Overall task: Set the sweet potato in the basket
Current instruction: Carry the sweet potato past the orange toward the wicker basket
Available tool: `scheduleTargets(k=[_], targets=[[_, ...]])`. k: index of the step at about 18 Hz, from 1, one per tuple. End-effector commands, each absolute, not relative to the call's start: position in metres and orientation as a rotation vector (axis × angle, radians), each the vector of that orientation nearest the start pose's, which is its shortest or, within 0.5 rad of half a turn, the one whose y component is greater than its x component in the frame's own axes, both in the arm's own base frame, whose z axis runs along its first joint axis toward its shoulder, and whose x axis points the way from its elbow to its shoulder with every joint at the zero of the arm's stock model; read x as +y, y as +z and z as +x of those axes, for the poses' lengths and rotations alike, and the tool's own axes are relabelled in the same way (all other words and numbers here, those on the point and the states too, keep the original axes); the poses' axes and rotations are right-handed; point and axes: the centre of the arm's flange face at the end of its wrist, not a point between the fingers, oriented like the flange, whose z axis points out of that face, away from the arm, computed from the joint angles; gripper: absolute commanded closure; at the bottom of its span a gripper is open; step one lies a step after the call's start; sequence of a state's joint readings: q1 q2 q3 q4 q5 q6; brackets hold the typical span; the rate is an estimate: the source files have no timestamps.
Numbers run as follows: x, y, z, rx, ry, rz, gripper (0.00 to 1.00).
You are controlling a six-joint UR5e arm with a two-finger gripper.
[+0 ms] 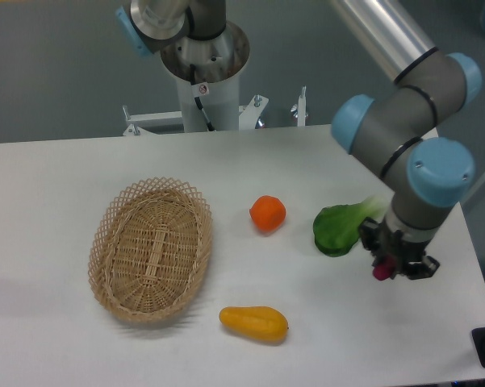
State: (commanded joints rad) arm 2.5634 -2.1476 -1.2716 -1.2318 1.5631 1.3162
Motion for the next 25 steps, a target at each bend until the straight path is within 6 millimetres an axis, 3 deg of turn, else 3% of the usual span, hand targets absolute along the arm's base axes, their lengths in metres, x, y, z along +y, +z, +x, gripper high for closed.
scheduleTargets(k=[2,6,11,17,20,25], targets=[[0.521,0.312,-0.500,0.504,0.059,-3.073,0.75],[0.562,0.311,-0.432,0.562,0.040,-3.073,0.75],[0.588,0.304,-0.369,0.656,-0.013,-3.063,0.75],[0.582,0.281,-0.292,0.781,-0.133,-3.050,0.75],[0.577,0.276,-0.266,0.828,-0.161,-3.051,0.73],[0.584,0.265,-0.233,0.870,-0.190,-3.058,0.64]])
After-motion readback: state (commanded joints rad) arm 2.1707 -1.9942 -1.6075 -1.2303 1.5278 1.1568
